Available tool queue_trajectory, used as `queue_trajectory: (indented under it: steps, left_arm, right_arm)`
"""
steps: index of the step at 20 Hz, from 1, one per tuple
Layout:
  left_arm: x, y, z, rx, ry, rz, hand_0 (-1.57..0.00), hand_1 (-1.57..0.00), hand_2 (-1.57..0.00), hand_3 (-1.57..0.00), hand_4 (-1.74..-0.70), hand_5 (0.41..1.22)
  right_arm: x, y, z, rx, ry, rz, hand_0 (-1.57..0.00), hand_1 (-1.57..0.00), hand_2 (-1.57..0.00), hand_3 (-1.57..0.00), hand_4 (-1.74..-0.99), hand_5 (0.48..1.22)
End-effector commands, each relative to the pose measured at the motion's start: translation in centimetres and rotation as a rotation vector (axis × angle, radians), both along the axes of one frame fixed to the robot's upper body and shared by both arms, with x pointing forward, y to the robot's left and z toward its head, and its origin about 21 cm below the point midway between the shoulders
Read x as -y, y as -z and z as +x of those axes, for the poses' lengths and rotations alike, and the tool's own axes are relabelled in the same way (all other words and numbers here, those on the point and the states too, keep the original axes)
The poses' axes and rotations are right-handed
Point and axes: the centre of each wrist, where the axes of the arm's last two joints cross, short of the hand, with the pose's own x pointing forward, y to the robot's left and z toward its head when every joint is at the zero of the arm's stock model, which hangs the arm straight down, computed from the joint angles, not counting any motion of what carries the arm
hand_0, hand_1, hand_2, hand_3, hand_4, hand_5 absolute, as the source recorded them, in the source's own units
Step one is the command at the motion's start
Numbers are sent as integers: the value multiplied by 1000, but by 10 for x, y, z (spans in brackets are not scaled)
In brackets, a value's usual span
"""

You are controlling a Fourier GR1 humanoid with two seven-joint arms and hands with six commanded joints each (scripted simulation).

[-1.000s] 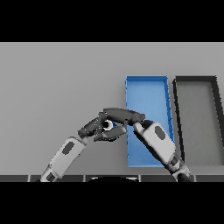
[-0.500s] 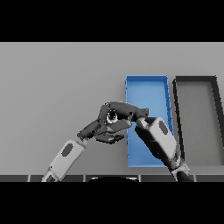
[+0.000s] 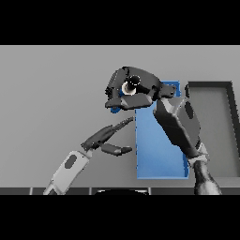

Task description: Pick up the blue pipe and place it into the blue bin.

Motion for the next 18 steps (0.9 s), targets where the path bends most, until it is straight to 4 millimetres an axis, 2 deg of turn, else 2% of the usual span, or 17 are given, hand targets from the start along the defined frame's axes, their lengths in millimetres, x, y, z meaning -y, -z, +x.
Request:
queue_trajectory:
  steps: [1,2,3,7,9,12,16,18]
  left_arm:
    - [0,2,-2,7,2,0,0,0,0,0,-912,486]
    - [-3,1,0,11,0,12,0,0,0,0,-904,487]
    - [-3,1,-1,9,-2,10,0,0,0,0,-899,487]
    - [-5,0,-3,-3,-4,9,1,1,1,1,-887,483]
    - [-7,-1,-2,4,1,7,1,1,1,1,-883,481]
    - [-5,-3,4,-3,-17,22,1,1,1,1,-878,482]
    - [-9,2,2,10,-10,23,1,1,1,1,-868,481]
    - [-3,3,1,5,-3,16,1,1,1,1,-870,480]
  right_arm:
    - [4,-5,10,-12,70,11,-1571,-1571,-1571,-1571,-1496,1221]
    - [12,-15,16,-13,141,15,-1571,-1571,-1571,-1571,-1497,1221]
    - [20,-14,26,-24,194,12,-1571,-1571,-1571,-1571,-1497,1221]
    - [53,0,64,-100,387,-51,-1571,-1571,-1571,-1571,-1498,1221]
    - [72,26,80,-183,470,-76,-1571,-1571,-1571,-1571,-1498,1221]
    - [95,69,92,-303,581,-146,-1571,-1571,-1571,-1571,-1499,1221]
    - [115,116,89,-450,711,-253,-1571,-1571,-1571,-1571,-1499,1221]
    - [123,137,83,-533,770,-300,-1571,-1571,-1571,-1571,-1499,1221]
